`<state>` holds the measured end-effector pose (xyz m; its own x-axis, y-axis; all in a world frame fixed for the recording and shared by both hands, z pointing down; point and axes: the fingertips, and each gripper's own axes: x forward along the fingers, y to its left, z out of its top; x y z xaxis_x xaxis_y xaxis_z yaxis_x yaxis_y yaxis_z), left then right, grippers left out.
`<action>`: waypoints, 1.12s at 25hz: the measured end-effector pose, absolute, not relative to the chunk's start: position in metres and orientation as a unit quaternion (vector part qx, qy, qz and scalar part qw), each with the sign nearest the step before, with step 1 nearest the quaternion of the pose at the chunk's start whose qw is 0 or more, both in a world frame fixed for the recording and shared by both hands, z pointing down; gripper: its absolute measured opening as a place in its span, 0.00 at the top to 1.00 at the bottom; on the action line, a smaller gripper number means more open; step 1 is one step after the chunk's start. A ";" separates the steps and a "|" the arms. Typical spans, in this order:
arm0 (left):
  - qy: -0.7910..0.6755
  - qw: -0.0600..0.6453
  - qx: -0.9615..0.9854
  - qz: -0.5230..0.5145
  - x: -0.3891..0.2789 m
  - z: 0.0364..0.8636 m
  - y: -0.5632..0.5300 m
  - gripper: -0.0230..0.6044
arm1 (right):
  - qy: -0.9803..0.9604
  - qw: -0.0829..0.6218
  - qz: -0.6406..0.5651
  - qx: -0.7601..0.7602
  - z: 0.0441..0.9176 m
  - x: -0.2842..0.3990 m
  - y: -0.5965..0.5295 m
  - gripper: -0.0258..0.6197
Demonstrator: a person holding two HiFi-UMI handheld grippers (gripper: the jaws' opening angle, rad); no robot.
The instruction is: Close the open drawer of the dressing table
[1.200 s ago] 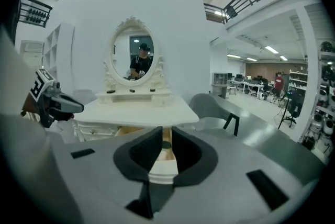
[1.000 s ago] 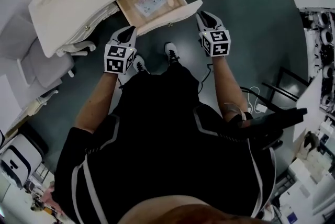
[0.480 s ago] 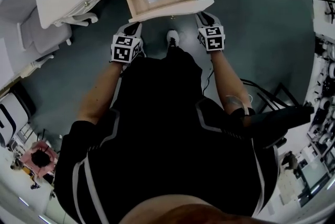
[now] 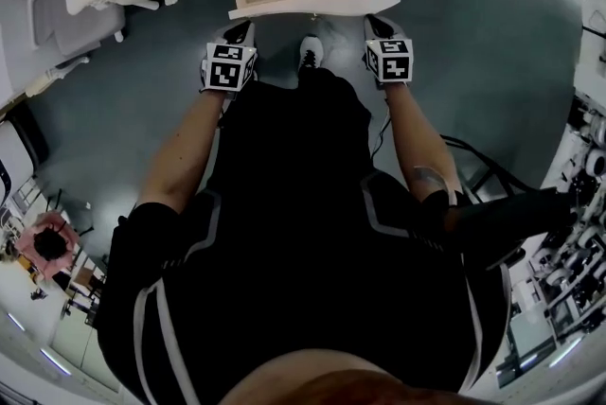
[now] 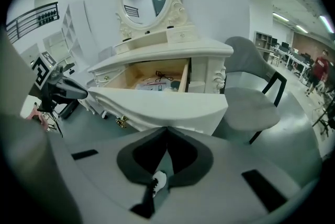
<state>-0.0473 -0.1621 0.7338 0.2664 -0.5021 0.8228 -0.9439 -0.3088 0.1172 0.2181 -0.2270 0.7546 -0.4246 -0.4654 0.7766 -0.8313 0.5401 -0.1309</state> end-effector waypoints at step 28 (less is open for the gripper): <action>-0.626 0.362 0.647 0.243 -0.116 0.679 -0.152 0.96 | -0.810 0.334 0.261 0.404 0.756 0.182 -0.345 0.95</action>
